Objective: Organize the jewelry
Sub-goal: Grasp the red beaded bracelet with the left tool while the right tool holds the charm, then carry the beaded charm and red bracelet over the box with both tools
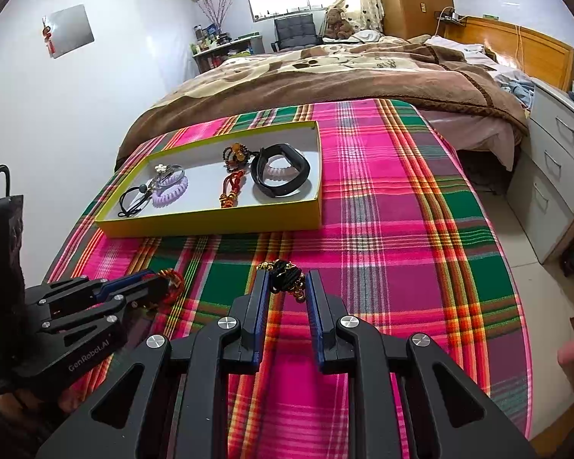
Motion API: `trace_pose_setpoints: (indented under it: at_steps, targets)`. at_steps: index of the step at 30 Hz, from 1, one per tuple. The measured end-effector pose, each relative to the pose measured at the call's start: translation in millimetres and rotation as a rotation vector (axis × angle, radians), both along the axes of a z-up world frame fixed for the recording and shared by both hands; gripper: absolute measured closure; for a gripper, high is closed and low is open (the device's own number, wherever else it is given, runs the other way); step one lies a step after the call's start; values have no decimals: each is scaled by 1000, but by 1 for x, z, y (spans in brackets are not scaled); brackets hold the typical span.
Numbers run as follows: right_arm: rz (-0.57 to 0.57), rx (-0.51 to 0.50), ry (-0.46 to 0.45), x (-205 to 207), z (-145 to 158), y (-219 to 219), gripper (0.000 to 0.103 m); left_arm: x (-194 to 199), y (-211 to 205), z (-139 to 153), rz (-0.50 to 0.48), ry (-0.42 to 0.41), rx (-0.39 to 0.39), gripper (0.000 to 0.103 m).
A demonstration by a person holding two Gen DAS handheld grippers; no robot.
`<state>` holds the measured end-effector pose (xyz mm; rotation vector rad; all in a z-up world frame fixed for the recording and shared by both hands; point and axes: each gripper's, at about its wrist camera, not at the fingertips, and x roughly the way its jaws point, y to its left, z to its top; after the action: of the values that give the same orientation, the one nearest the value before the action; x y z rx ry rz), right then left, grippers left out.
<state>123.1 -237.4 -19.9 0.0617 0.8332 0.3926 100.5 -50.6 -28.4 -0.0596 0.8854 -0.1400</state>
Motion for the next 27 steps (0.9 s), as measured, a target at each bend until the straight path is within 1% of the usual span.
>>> trace_pose_setpoints:
  at_steps: [9,15,20,27]
  targets:
    - [9,-1,-17,-10,6,8,83,-11,17,10,40,-28,-12,90]
    - [19,7,-44,-13,16,14,83,-13,31,25,62,-64,-34,90]
    - [30,9,-62,-8,24,25,83,-7,47,41,86,-97,-32,90]
    - [40,8,-91,10,39,42,83,13,72,63,119,-138,-35,90]
